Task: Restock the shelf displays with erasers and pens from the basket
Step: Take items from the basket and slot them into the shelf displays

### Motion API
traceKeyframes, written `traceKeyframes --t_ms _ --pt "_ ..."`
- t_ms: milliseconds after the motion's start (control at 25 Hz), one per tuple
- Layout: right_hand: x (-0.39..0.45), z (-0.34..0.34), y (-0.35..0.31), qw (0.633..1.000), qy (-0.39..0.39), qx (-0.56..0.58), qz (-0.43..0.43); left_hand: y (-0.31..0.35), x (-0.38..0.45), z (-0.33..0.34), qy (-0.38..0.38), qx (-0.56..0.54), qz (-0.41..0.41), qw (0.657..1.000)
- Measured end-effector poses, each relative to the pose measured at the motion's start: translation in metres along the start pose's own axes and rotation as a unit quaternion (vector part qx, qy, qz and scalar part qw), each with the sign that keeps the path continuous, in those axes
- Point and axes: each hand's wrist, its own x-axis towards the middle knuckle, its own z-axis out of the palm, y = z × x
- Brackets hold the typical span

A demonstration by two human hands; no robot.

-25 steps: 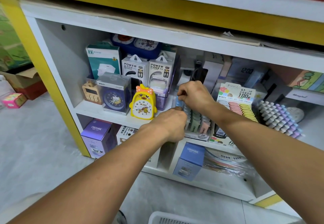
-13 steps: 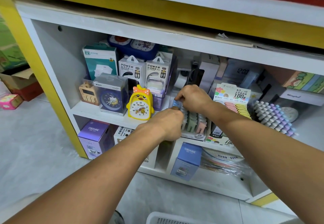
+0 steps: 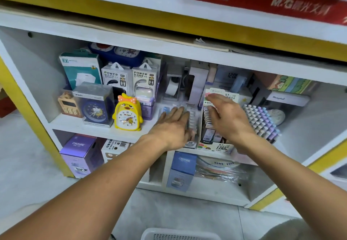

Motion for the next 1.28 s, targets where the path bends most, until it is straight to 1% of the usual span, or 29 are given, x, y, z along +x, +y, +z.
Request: traceKeyframes --t_ms 40,120,160,240,280,360,440,480,520,560,640,680,720,760,800,920,1000,1080,1120,1200,1280 --pt "-0.006 -0.004 0.009 0.999 -0.021 -0.004 0.032 0.002 0.004 0.005 -0.012 0.001 -0.005 1.0" --pt "-0.015 -0.004 0.021 0.993 -0.095 0.008 0.064 0.007 0.009 0.015 -0.032 0.018 -0.015 0.999" --pt "-0.02 -0.001 0.024 0.989 -0.134 0.002 0.063 0.009 0.011 0.018 -0.038 0.029 -0.019 0.999" --pt "-0.027 0.01 0.024 0.98 -0.183 -0.064 0.043 0.012 0.014 0.02 -0.047 0.039 -0.029 0.998" --pt "-0.029 0.014 0.023 0.976 -0.191 -0.101 0.032 0.012 0.015 0.018 -0.051 0.039 -0.033 0.997" --pt "-0.031 0.018 0.021 0.972 -0.191 -0.131 0.028 0.016 0.017 0.012 -0.059 0.031 -0.041 0.997" --pt "-0.031 0.011 0.022 0.975 -0.198 -0.103 0.02 0.026 0.019 0.0 -0.036 0.004 -0.042 0.998" --pt "-0.029 0.003 0.023 0.979 -0.195 -0.054 0.013 0.033 0.02 -0.006 -0.007 -0.016 -0.039 0.999" --pt "-0.026 -0.007 0.024 0.985 -0.17 0.012 0.009 0.04 0.022 -0.012 0.026 -0.039 -0.034 0.998" --pt "-0.023 -0.017 0.026 0.99 -0.116 0.078 0.012 0.047 0.023 -0.018 0.059 -0.061 -0.026 0.996" --pt "-0.02 -0.042 0.036 0.984 0.033 0.168 0.049 0.058 0.025 -0.024 0.099 -0.077 -0.007 0.992" --pt "-0.022 -0.052 0.045 0.975 0.086 0.188 0.08 0.065 0.025 -0.025 0.101 -0.073 0.002 0.992" --pt "-0.026 -0.06 0.055 0.969 0.11 0.193 0.109 0.07 0.025 -0.025 0.099 -0.067 0.008 0.993" --pt "-0.033 -0.064 0.066 0.97 0.109 0.174 0.127 0.076 0.025 -0.023 0.09 -0.061 0.012 0.994" --pt "-0.04 -0.066 0.075 0.977 0.091 0.14 0.129 0.08 0.026 -0.02 0.087 -0.055 0.019 0.994" --pt "-0.056 -0.064 0.092 0.993 -0.007 0.06 0.101 0.089 0.033 -0.011 0.077 -0.018 0.051 0.996" --pt "-0.059 -0.059 0.096 0.993 -0.079 0.019 0.084 0.091 0.04 -0.003 0.068 0.015 0.058 0.996" --pt "-0.061 -0.05 0.098 0.986 -0.143 -0.047 0.072 0.092 0.046 0.005 0.049 0.033 0.054 0.997" --pt "-0.061 -0.045 0.099 0.982 -0.159 -0.081 0.067 0.092 0.048 0.009 0.039 0.043 0.053 0.997" --pt "-0.06 -0.038 0.099 0.977 -0.158 -0.127 0.07 0.095 0.051 0.015 0.034 0.058 0.05 0.996" --pt "-0.059 -0.03 0.096 0.977 -0.152 -0.137 0.067 0.097 0.049 0.016 0.024 0.052 0.041 0.998"
